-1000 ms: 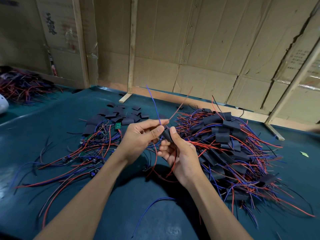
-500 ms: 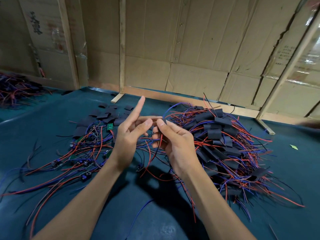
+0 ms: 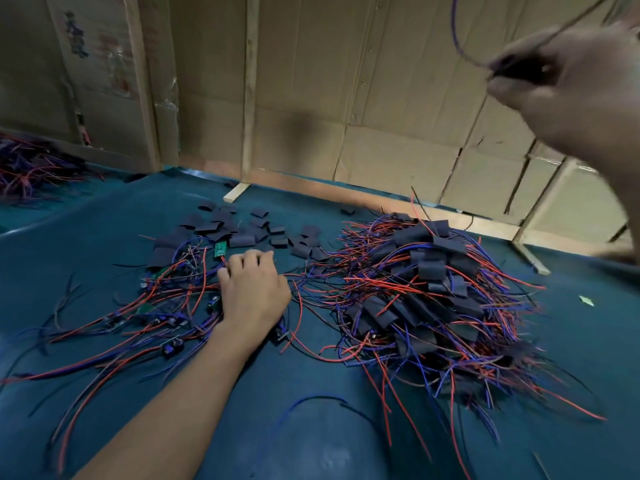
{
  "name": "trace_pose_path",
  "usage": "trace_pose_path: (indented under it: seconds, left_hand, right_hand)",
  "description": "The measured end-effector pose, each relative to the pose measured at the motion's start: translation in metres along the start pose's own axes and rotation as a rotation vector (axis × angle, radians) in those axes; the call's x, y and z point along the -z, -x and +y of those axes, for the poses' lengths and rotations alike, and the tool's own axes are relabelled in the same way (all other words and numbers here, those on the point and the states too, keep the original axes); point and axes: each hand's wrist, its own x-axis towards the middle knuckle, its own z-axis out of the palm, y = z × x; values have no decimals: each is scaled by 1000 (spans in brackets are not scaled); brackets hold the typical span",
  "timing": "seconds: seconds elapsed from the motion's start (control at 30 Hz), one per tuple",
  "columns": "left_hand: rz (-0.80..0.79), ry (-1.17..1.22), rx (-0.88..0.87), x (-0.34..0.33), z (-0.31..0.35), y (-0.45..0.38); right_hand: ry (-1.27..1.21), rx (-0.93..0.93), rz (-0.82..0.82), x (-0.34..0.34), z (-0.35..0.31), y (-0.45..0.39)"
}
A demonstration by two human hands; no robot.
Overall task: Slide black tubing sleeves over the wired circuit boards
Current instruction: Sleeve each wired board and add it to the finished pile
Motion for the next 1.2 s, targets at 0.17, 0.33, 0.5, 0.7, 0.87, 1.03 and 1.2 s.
trace_pose_path:
  seconds: [0.17,0.33,0.5,0.7,0.87,1.03,1.2]
  left_hand:
    - [-61,-54,-24,4,-1,-4]
    - [69,-31,-28,15,-8,-6]
    - [-42,-169,152,24,-19,-3]
    - [-73,-89,109,25,-28,-8]
    - [6,-77,-73,20,-22,-8]
    - [-77,-182,-219,14,-15,-5]
    - [115,-45,-229,19,-11,-5]
  right_hand:
    - [96,-347,-390,-80,49,65]
    - [204,-276,-791,-123,47,101]
    - [205,-315,-840,-113,38,86]
    - [-8,-69,90,-114,8,119]
    - [-232,340,168,-162,-51,184]
    - [-340,387,-45,-197,-63,215]
    - [-440,282,-57,-195,-60,226]
